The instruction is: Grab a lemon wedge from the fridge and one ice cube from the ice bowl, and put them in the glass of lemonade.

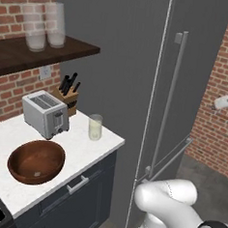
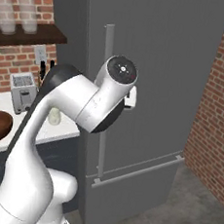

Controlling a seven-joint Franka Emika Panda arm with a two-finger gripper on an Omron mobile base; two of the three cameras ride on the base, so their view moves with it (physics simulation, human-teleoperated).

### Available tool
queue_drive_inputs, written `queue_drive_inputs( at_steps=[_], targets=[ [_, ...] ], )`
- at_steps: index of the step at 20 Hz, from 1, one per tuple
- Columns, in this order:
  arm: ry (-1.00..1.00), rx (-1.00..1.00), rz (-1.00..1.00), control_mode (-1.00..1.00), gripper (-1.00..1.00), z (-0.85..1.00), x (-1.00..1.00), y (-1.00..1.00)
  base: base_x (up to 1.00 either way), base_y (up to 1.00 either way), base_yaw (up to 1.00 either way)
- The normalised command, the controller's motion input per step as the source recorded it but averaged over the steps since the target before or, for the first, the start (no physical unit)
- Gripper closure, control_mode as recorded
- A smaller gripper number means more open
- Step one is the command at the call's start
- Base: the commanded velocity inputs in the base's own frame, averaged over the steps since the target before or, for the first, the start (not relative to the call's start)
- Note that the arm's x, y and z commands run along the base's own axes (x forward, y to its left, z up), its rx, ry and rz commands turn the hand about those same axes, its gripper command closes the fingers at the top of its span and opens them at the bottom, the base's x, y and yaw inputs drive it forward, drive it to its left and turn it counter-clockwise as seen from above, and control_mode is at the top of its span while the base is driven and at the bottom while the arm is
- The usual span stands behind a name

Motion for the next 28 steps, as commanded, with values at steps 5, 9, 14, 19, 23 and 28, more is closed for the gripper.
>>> queue_drive_inputs(
  at_steps=[5, 9, 14, 19, 23, 28],
  targets=[
    [0.08, -0.04, 0.01, -1.0, -1.0, -0.01, 0.96, 0.03, 0.0, 0.0, 0.0],
    [0.08, 0.0, 0.0, -1.0, -1.0, -0.58, 0.83, 0.07, 0.0, 0.0, 0.0],
    [-0.01, 0.0, 0.0, -1.0, -1.0, -0.66, 0.69, 0.03, 0.0, 0.0, 0.0],
    [-0.05, 0.0, 0.0, -1.0, -1.0, -0.1, 0.57, 0.07, 0.0, 0.0, 0.0],
    [-0.03, 0.0, 0.0, -1.0, -1.0, 0.0, 0.42, 0.2, 0.0, 0.0, 0.0],
    [0.0, 0.0, 0.0, -1.0, -1.0, -0.05, 0.37, 0.2, 0.0, 0.0, 0.0]
  ],
)
